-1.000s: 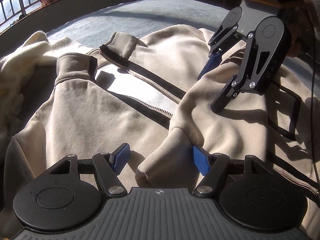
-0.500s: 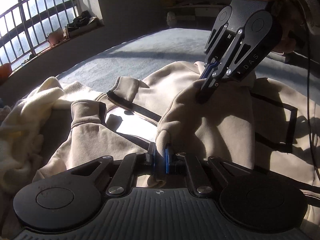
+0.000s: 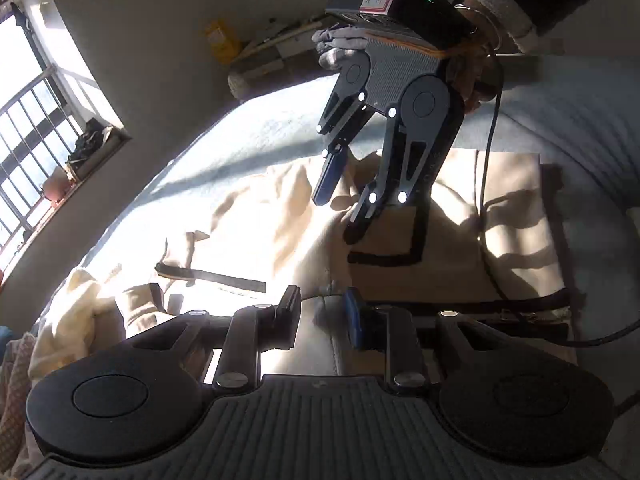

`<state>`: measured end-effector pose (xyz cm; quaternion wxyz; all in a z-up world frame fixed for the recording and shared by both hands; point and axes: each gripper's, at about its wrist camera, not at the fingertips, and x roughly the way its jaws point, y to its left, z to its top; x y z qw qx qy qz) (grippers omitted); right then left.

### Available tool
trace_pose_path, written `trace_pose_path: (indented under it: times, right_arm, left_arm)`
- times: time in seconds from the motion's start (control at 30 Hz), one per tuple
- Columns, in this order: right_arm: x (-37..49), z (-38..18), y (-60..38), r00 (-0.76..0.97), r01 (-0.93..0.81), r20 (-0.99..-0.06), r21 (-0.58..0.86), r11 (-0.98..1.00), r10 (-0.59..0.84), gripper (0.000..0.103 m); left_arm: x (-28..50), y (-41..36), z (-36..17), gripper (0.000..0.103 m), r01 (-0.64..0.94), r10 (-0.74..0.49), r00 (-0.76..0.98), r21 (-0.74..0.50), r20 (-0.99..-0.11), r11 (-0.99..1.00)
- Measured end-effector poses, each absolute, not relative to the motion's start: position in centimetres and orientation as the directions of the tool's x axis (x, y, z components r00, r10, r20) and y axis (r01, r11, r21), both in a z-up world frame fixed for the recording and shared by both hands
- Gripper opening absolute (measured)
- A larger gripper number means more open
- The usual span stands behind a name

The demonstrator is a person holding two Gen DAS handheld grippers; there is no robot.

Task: Fold clothes

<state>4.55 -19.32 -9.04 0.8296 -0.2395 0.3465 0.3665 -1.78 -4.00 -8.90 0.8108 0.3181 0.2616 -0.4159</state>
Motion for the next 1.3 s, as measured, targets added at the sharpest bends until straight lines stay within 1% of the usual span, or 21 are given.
trace_pose_path:
  times: [0.07,0.13,0.2,0.27,0.33,0.43,0.57,0.67,0.8,0.9,1.0,1.07,1.17,1.23,1.27,1.3]
  right_arm:
    - [3.8,-9.9,-19.5,0.472,-0.761,-0.767,-0.105,0.64,0.435,0.052]
    - [3.0,-10.7,-19.7,0.452,-0.746,-0.782,-0.068,0.663,0.429,0.052]
    - [2.8,-10.7,-20.6,0.439,-0.707,-0.782,0.004,0.708,0.443,0.052]
    - [3.0,-10.4,-21.9,0.447,-0.644,-0.768,0.079,0.761,0.458,0.052]
    - [3.5,-10.1,-24.2,0.462,-0.532,-0.749,0.194,0.824,0.474,0.053]
    - [3.8,-10.2,-27.8,0.505,-0.32,-0.72,0.357,0.878,0.476,0.053]
    - [3.5,-11.9,-32.2,0.561,-0.048,-0.693,0.518,0.854,0.452,0.053]
    - [2.9,-13.2,-34.4,0.603,0.093,-0.678,0.584,0.806,0.422,0.052]
    - [2.4,-13.7,-36.0,0.664,0.171,-0.67,0.57,0.804,0.333,0.05]
    - [2.6,-13.5,-36.7,0.697,0.19,-0.685,0.459,0.868,0.21,0.05]
    - [3.4,-13.5,-36.0,0.684,0.158,-0.724,0.266,0.951,0.089,0.05]
    - [3.7,-13.8,-35.4,0.683,0.119,-0.728,0.193,0.974,0.061,0.05]
    - [4.0,-14.5,-34.9,0.677,0.085,-0.734,0.159,0.984,0.06,0.05]
    - [4.2,-15.0,-34.8,0.682,0.076,-0.728,0.162,0.984,0.067,0.048]
    - [4.3,-15.3,-34.8,0.683,0.072,-0.727,0.165,0.984,0.072,0.043]
    - [4.5,-15.5,-34.7,0.682,0.064,-0.727,0.17,0.983,0.081,0.033]
  left_arm:
    - [-1.8,-3.7,-10.8,0.027,0.861,-0.478,0.427,0.184,-0.767,0.475]
    - [-1.1,-2.7,-11.6,0.03,0.843,-0.475,0.361,0.063,-0.803,0.534]
    - [-0.2,-1.3,-11.2,0.031,0.802,-0.494,0.344,-0.024,-0.798,0.597]
    - [0.9,0.5,-10.6,0.034,0.746,-0.515,0.373,-0.08,-0.772,0.661]
    - [2.5,1.5,-10.0,0.036,0.686,-0.514,0.425,-0.105,-0.746,0.72]
    - [4.8,2.0,-10.3,0.042,0.613,-0.482,0.482,-0.112,-0.732,0.782]
    - [7.8,1.4,-12.8,0.043,0.541,-0.413,0.481,-0.108,-0.773,0.834]
    - [7.0,1.6,-14.1,0.043,0.507,-0.409,0.452,-0.149,-0.793,0.849]
    - [6.8,1.5,-14.9,0.043,0.49,-0.402,0.434,-0.163,-0.806,0.856]
    - [6.9,1.6,-14.5,0.043,0.478,-0.391,0.429,-0.163,-0.815,0.863]
    - [6.6,1.8,-14.2,0.044,0.453,-0.373,0.425,-0.163,-0.825,0.877]
    - [6.4,1.6,-14.5,0.044,0.46,-0.367,0.418,-0.155,-0.831,0.874]
    - [6.4,1.1,-14.6,0.043,0.465,-0.356,0.419,-0.139,-0.835,0.874]
    - [6.5,0.8,-14.5,0.036,0.456,-0.351,0.423,-0.139,-0.835,0.879]
    - [6.5,0.8,-14.4,0.027,0.446,-0.352,0.427,-0.144,-0.833,0.883]
    - [6.5,0.7,-14.3,0.018,0.437,-0.35,0.432,-0.147,-0.831,0.887]
